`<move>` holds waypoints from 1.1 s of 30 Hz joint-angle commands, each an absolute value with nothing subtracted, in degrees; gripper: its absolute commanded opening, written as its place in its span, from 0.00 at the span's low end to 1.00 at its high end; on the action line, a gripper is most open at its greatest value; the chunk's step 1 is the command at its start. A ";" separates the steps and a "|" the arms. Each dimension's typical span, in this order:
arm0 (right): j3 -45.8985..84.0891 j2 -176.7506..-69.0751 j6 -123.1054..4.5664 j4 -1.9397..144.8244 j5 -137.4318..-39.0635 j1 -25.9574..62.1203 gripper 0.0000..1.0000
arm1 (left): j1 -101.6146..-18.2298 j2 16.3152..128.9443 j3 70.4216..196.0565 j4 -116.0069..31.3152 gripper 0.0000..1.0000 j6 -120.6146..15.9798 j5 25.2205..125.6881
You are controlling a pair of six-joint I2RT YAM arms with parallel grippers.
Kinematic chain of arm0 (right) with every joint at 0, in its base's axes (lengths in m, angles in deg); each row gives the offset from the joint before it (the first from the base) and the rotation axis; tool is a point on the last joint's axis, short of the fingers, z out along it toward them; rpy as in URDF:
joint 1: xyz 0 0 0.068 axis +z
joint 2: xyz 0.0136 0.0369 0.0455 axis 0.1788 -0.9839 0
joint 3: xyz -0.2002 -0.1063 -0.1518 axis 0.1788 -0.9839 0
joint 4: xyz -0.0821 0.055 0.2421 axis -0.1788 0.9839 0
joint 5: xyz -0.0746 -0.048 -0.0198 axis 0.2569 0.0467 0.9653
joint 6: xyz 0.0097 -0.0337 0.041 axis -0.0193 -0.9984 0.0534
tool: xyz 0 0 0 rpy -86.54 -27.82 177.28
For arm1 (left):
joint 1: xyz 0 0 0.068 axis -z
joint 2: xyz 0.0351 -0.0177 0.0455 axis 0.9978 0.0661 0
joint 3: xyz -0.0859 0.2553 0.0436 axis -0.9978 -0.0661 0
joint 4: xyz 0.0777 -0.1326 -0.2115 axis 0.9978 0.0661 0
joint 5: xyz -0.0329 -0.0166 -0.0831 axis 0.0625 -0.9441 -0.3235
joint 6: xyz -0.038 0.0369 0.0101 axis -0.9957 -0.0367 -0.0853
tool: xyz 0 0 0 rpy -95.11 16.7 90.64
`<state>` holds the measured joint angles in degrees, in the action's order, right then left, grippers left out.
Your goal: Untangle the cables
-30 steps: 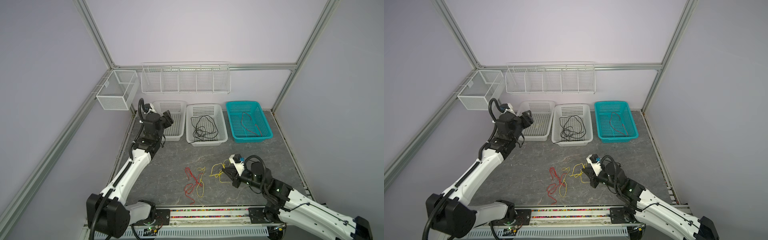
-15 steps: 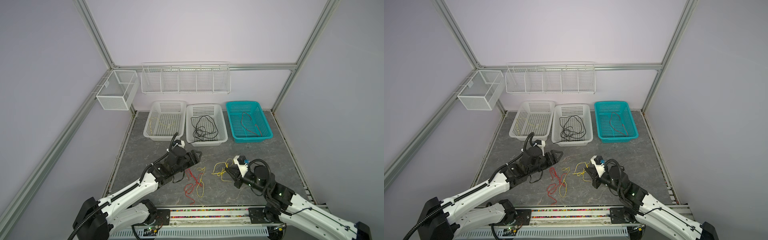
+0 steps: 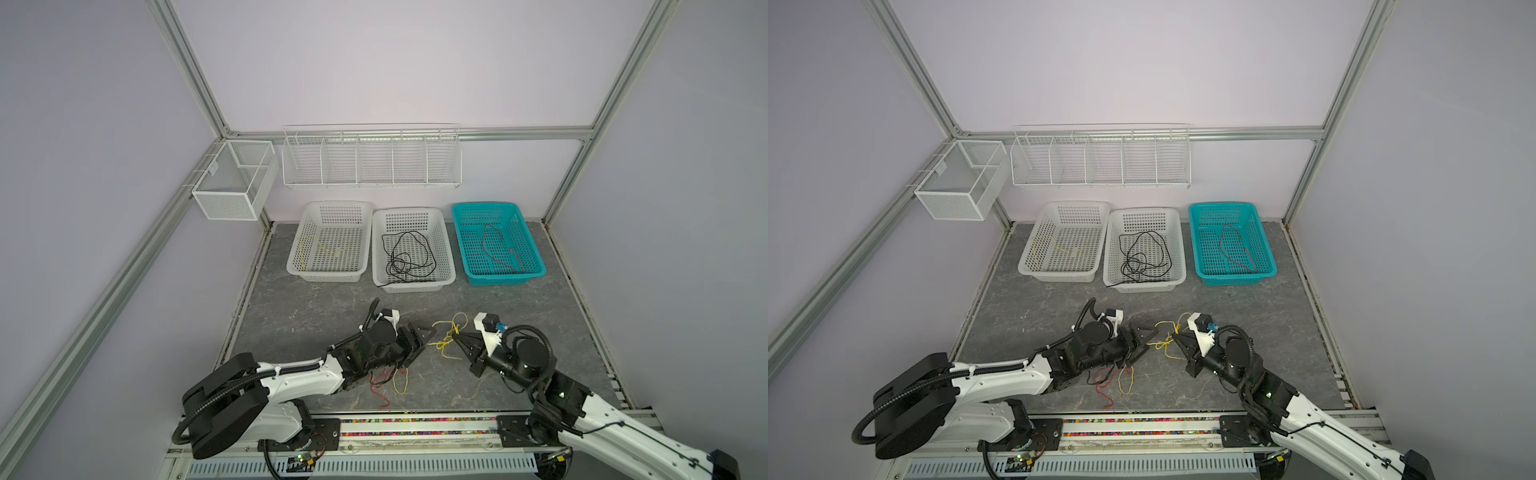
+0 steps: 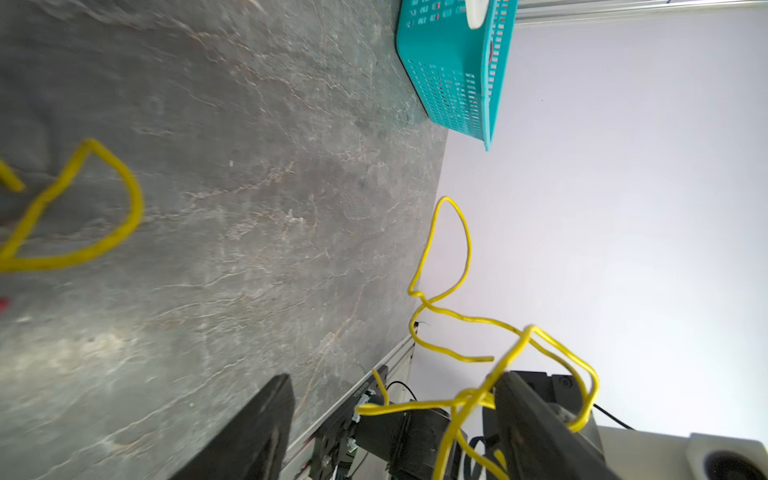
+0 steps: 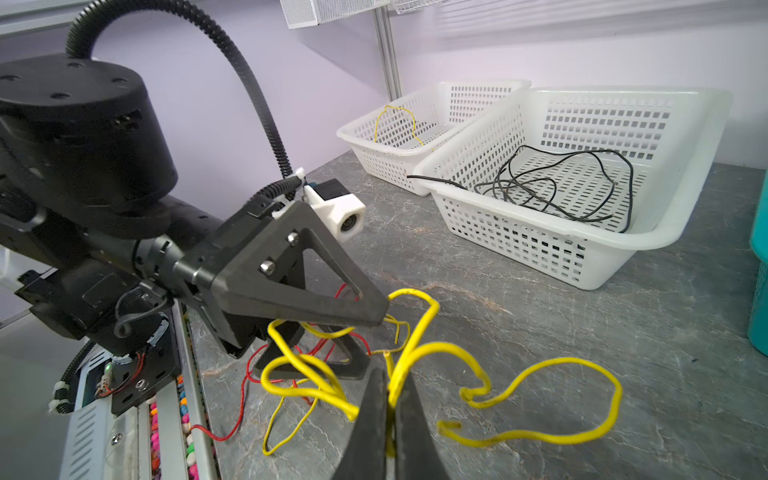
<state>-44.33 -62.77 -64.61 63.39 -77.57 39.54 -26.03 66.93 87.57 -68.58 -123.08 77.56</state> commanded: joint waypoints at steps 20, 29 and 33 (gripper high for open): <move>-42.74 -64.14 -64.45 65.09 -77.44 39.18 0.12 | -30.21 62.31 84.55 -74.36 0.00 -123.94 76.89; -41.77 -65.91 -63.78 66.17 -77.80 39.18 0.18 | -31.10 52.23 87.81 -56.66 0.00 -115.86 80.26; -41.79 -66.56 -63.95 65.94 -77.98 39.18 0.08 | -31.18 49.39 87.95 -53.81 0.00 -114.52 82.51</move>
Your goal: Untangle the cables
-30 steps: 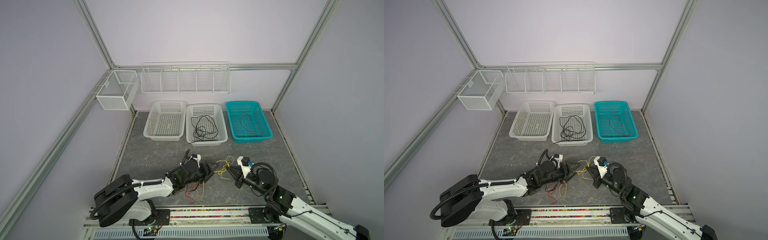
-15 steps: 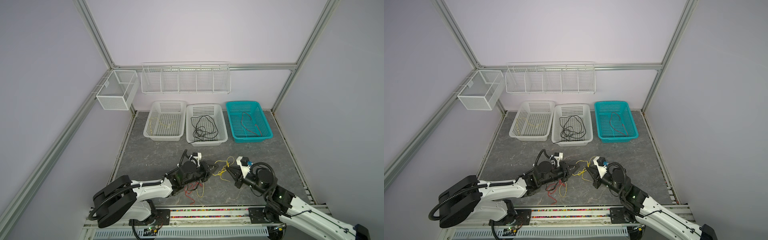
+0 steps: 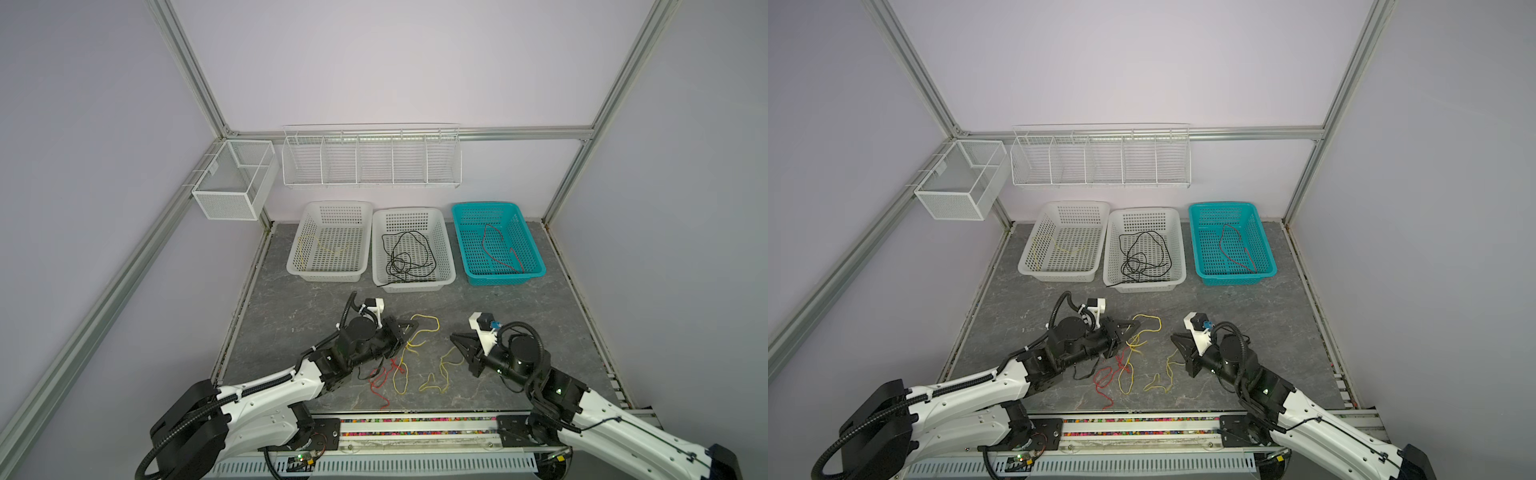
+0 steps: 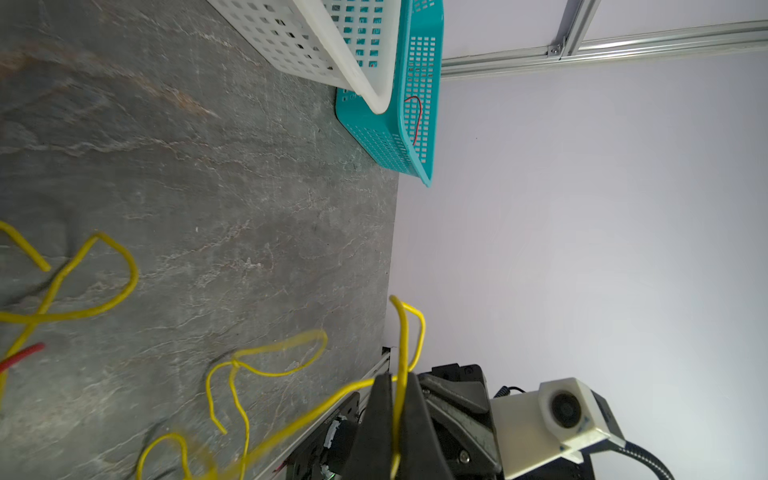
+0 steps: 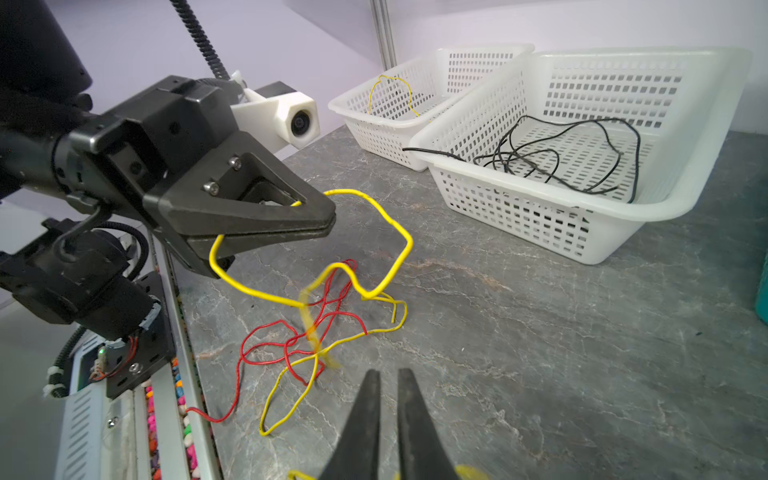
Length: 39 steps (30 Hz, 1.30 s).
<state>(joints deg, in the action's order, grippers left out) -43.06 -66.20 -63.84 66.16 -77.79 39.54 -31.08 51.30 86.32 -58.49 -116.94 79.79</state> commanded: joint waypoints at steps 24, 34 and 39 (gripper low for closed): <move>-40.40 -66.78 -62.90 70.49 -70.41 39.18 0.78 | -74.35 71.74 142.59 0.72 0.00 -64.93 84.53; -40.76 -66.70 -62.91 70.18 -71.41 39.18 0.83 | -78.91 89.75 152.20 -2.47 0.00 -63.20 92.39; -40.58 -67.52 -62.95 69.86 -72.03 39.18 0.83 | -79.00 94.50 156.28 -1.16 0.00 -61.78 90.49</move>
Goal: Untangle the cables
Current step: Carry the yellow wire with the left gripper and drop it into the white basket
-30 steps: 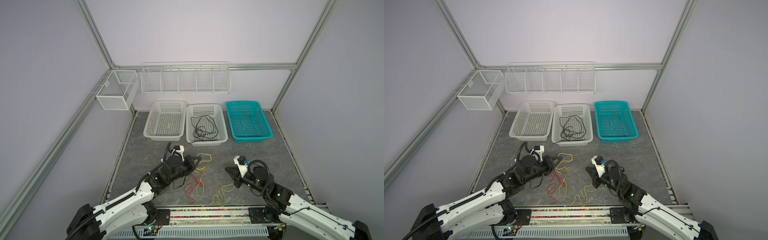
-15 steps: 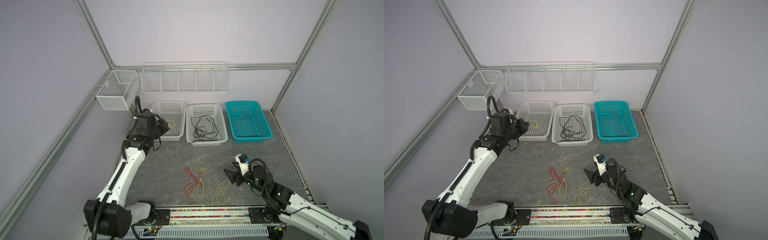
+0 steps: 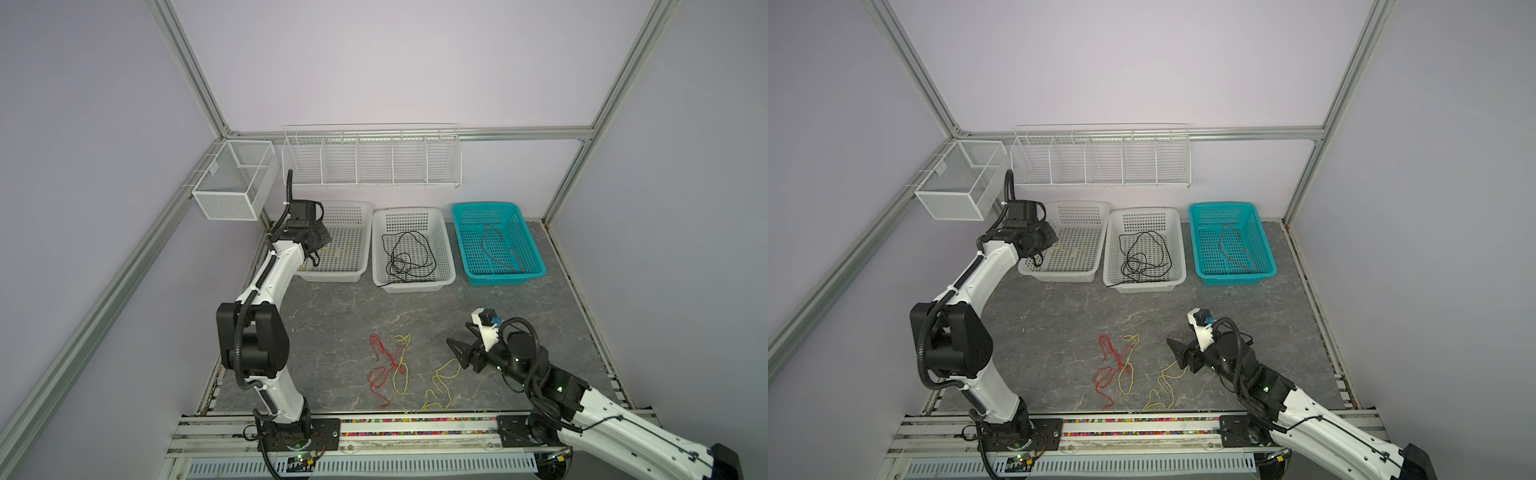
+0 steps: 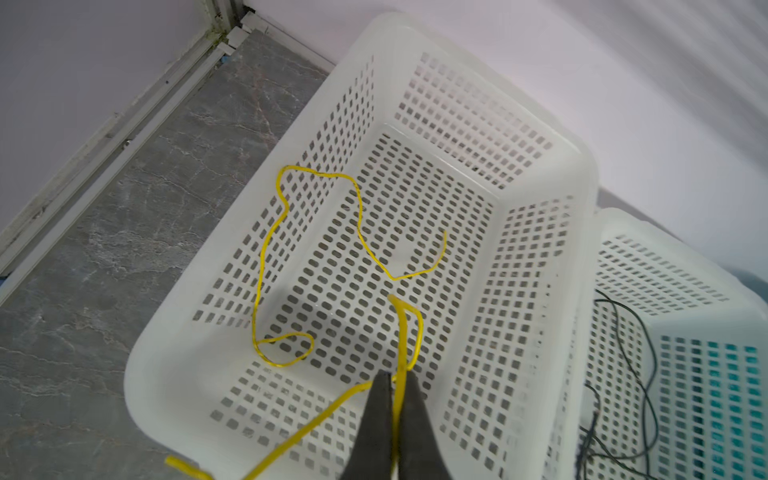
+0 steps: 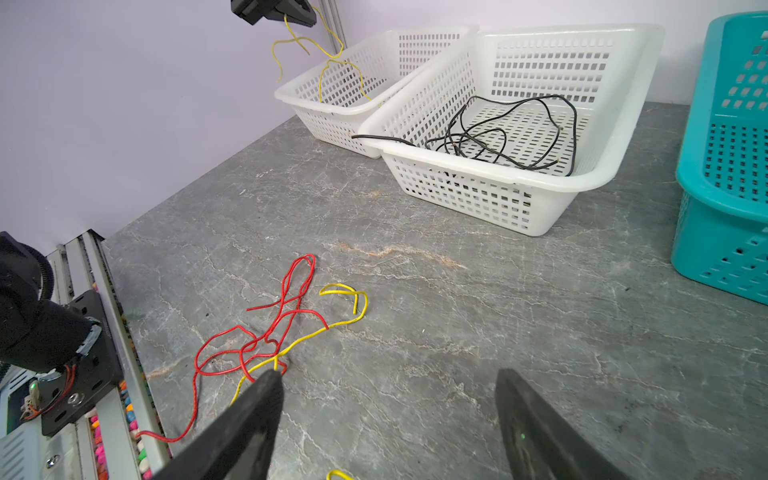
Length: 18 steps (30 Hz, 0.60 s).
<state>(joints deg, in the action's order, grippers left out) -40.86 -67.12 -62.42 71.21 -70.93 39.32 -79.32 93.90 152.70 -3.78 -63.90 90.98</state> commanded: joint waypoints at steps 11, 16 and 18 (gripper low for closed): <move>-39.03 -72.00 -62.25 71.74 -69.32 39.25 0.84 | -79.00 97.19 157.81 -1.50 0.17 -60.50 87.75; -38.05 -74.77 -61.59 73.32 -67.06 39.18 0.85 | -79.00 95.47 157.53 -0.76 0.33 -61.04 88.22; -37.88 -75.48 -61.16 73.61 -66.66 39.18 0.85 | -79.00 94.17 157.03 -0.16 0.45 -61.92 88.28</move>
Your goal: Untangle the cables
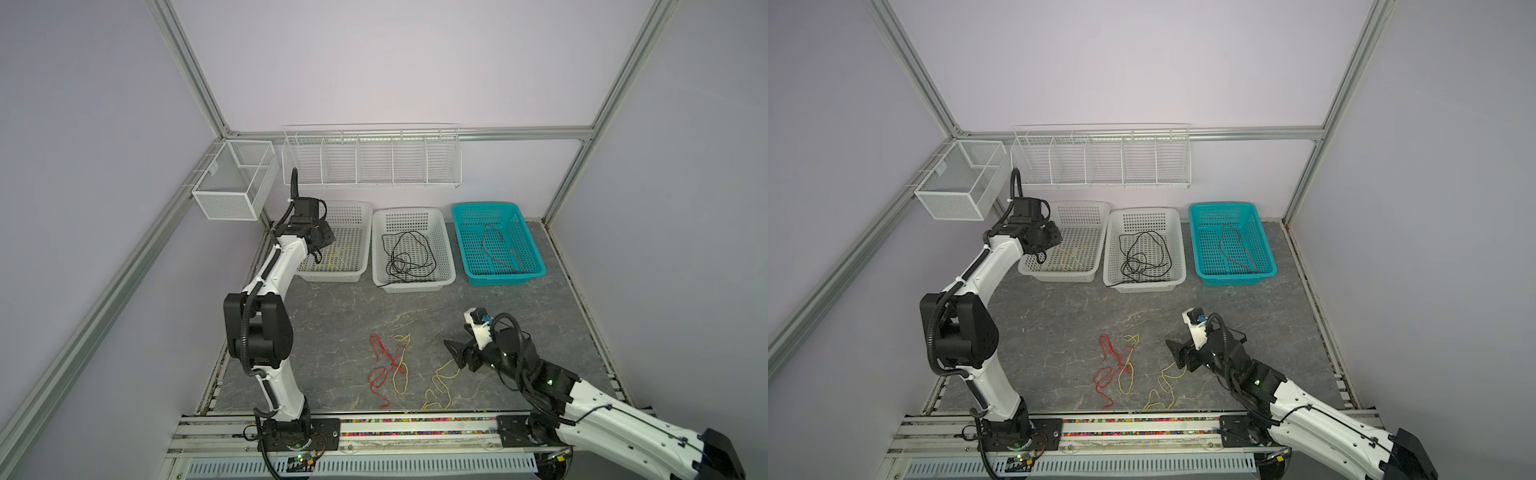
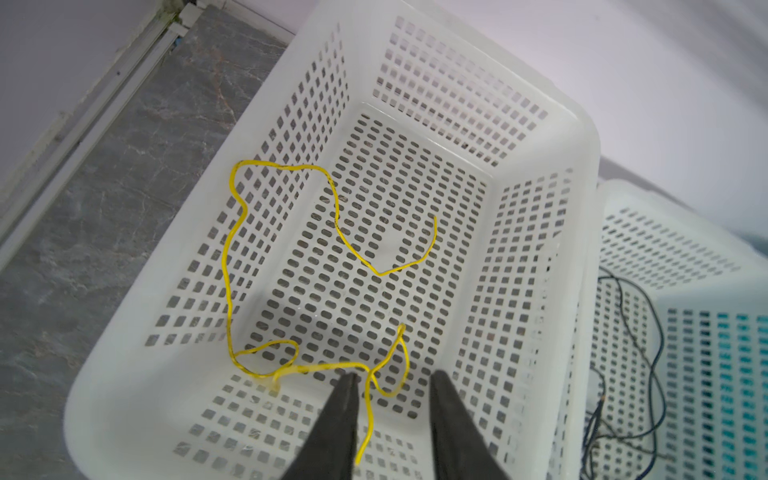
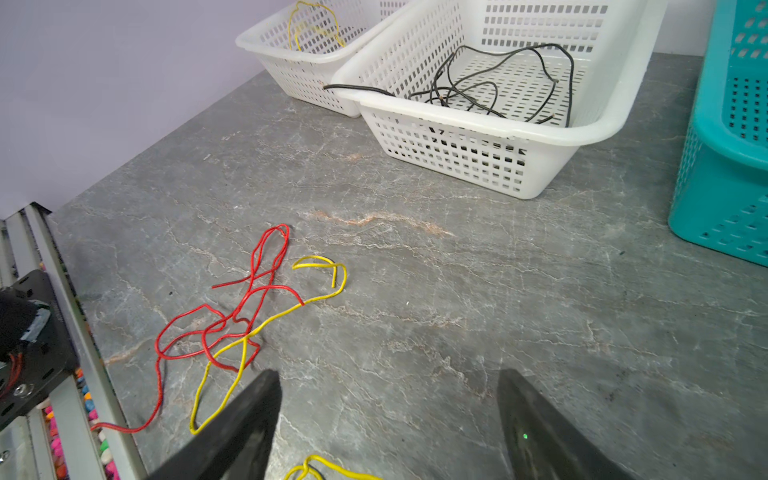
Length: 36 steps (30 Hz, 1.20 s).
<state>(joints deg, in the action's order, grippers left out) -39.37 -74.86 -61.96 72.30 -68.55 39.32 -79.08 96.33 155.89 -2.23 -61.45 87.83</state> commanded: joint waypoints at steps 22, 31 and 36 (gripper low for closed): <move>-34.60 -82.91 -44.29 95.26 -67.38 40.48 0.80 | -78.57 38.61 114.91 -1.24 1.00 -68.54 84.66; -34.02 -92.68 -44.81 89.90 -70.07 41.46 0.63 | -71.98 26.10 106.37 -2.28 1.00 -65.52 95.43; -33.46 -96.70 -45.01 87.88 -70.62 42.27 0.54 | -71.77 26.33 108.27 -0.06 1.00 -65.01 93.84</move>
<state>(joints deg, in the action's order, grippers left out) -33.95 -95.51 -45.44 90.64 -69.49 41.66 -72.19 26.34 106.41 -2.27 -66.65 92.92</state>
